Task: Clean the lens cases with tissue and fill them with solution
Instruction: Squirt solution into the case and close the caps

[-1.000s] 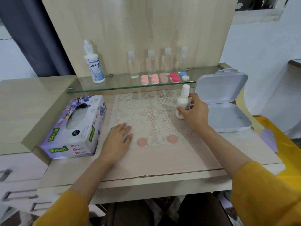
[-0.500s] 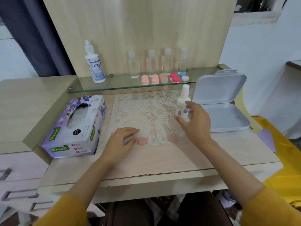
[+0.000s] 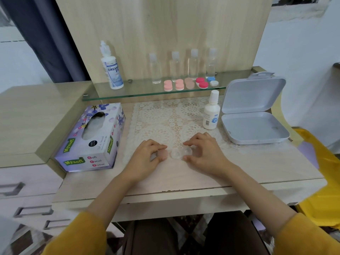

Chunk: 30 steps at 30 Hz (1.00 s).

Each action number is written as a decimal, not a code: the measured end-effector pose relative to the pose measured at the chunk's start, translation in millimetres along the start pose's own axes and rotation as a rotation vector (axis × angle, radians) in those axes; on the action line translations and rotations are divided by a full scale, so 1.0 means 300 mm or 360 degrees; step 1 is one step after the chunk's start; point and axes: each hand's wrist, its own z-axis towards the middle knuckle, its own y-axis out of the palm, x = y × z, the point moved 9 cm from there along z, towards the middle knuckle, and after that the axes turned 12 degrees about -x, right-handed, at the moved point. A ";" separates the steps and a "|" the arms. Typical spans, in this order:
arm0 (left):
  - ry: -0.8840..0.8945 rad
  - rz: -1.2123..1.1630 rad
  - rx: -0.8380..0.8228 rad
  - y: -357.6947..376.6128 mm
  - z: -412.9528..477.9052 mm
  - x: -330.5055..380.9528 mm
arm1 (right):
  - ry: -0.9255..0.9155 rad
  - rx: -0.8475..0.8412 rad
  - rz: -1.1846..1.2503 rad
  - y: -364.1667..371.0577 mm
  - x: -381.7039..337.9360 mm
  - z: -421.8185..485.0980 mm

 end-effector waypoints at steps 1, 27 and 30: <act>0.0000 0.0000 0.0010 -0.003 0.001 0.002 | -0.0001 0.0015 0.0014 0.001 0.003 0.000; 0.0039 -0.0071 -0.0197 0.037 0.052 0.114 | -0.0032 -0.0007 0.0095 0.012 0.007 0.000; 0.0058 -0.0154 -0.0298 0.043 0.054 0.128 | -0.0034 0.0003 0.0114 0.010 0.007 -0.002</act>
